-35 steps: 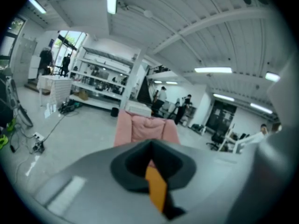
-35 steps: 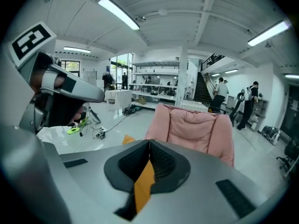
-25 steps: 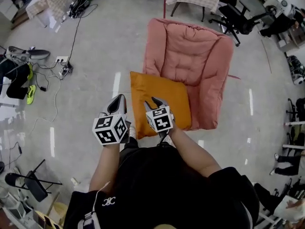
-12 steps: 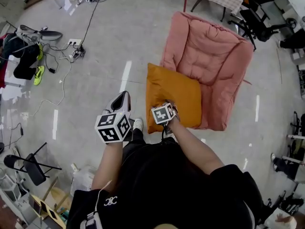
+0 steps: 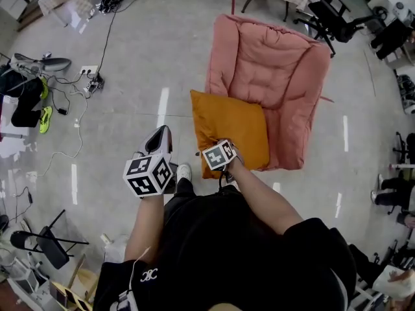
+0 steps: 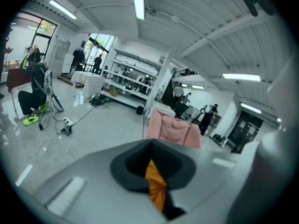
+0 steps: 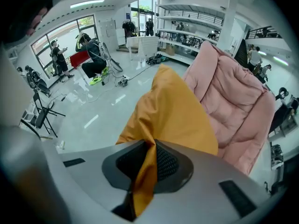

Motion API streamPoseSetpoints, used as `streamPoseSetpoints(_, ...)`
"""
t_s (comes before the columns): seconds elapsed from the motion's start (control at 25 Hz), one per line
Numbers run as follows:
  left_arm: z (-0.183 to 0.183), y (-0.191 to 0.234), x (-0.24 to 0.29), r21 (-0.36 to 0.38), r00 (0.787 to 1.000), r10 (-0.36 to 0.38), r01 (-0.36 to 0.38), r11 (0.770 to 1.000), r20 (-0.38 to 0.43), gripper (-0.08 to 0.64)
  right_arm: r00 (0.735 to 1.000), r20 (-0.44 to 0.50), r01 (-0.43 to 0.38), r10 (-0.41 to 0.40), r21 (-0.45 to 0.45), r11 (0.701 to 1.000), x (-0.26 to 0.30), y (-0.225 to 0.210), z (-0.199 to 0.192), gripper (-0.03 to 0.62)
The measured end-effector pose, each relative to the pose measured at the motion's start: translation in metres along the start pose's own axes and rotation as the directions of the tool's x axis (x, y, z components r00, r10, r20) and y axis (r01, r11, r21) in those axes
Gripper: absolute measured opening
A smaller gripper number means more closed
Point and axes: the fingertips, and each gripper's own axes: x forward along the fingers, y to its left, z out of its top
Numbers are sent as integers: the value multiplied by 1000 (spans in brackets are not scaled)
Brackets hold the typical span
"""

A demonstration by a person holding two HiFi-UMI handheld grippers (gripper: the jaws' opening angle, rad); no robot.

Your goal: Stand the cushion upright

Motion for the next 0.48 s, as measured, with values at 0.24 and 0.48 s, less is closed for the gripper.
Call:
streamPoseSetpoints(0.24, 3, -36, 18, 42, 997, -78, 78, 996, -12, -2, 997, 74, -5, 4, 13, 1000, -38, -38, 0, 8)
streamPoseSetpoints(0.48, 5, -73, 32, 89, 990, -139, 141, 986, -27, -2, 991, 133, 26, -32, 47, 999, -85, -99, 5, 5)
